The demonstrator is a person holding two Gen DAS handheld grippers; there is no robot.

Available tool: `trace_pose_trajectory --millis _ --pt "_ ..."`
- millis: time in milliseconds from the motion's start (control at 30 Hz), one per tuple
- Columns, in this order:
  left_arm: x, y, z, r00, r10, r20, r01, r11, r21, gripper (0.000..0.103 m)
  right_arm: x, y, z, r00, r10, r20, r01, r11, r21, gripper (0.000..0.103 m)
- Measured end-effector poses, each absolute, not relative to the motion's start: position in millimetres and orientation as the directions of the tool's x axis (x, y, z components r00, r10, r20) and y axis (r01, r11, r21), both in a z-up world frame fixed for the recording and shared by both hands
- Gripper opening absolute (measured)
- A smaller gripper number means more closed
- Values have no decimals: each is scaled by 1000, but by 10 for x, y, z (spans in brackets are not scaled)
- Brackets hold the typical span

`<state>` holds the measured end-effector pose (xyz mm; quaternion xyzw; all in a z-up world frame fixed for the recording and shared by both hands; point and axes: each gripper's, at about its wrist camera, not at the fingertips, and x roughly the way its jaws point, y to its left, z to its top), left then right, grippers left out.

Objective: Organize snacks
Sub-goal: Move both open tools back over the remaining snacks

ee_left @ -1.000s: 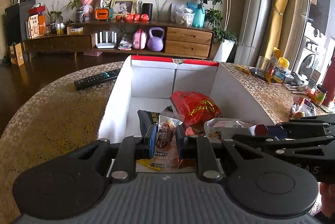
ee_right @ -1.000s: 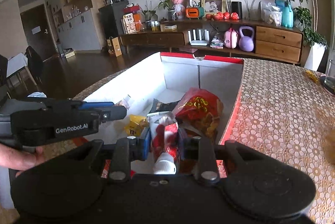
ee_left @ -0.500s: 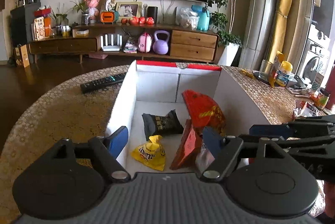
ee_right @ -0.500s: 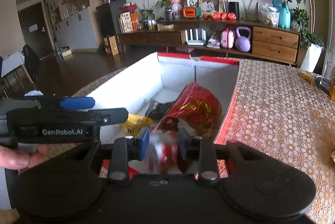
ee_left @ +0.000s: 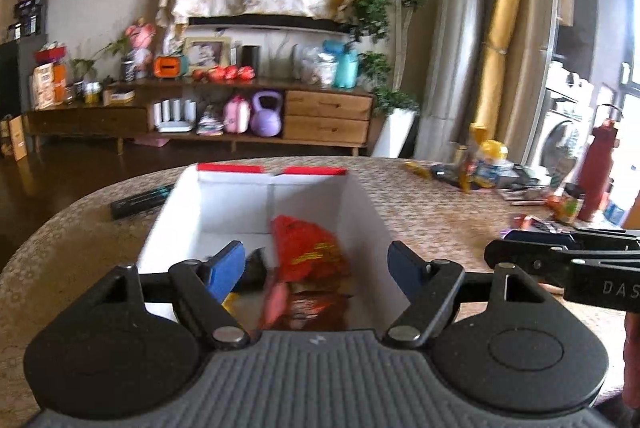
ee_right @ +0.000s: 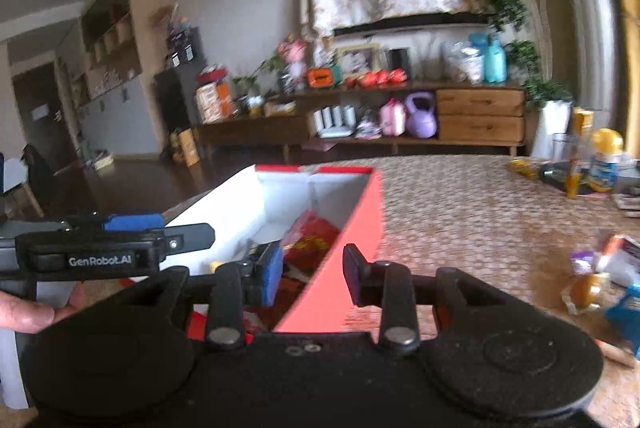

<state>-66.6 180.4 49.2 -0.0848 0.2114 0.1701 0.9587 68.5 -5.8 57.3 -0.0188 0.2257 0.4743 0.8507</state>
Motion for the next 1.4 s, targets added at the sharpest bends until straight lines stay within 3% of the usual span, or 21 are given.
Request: trace_pose_trajectory --millis 367,867,1200,1267,1333,1400 --pt "-316 1156 454 883 150 -446 -202 977 -70 78 852 -827 519 604 711 -359 -692 692 206 36" --pt "-101 688 416 889 70 -452 -96 995 -35 78 914 -1507 376 724 601 -340 -569 798 199 43" --pt "-4 547 328 883 41 -467 -57 998 -20 79 937 -1770 210 759 546 -356 -504 838 209 60" --pt "22 517 303 880 36 -474 -47 999 -13 79 947 -1805 181 765 533 -361 -490 846 212 67" --pt "50 469 273 879 39 -476 -46 999 -3 86 949 -1848 155 775 521 -357 -474 853 217 80" --pt "66 444 247 878 39 -477 -46 999 -2 87 963 -1888 126 777 517 -359 -468 856 221 80"
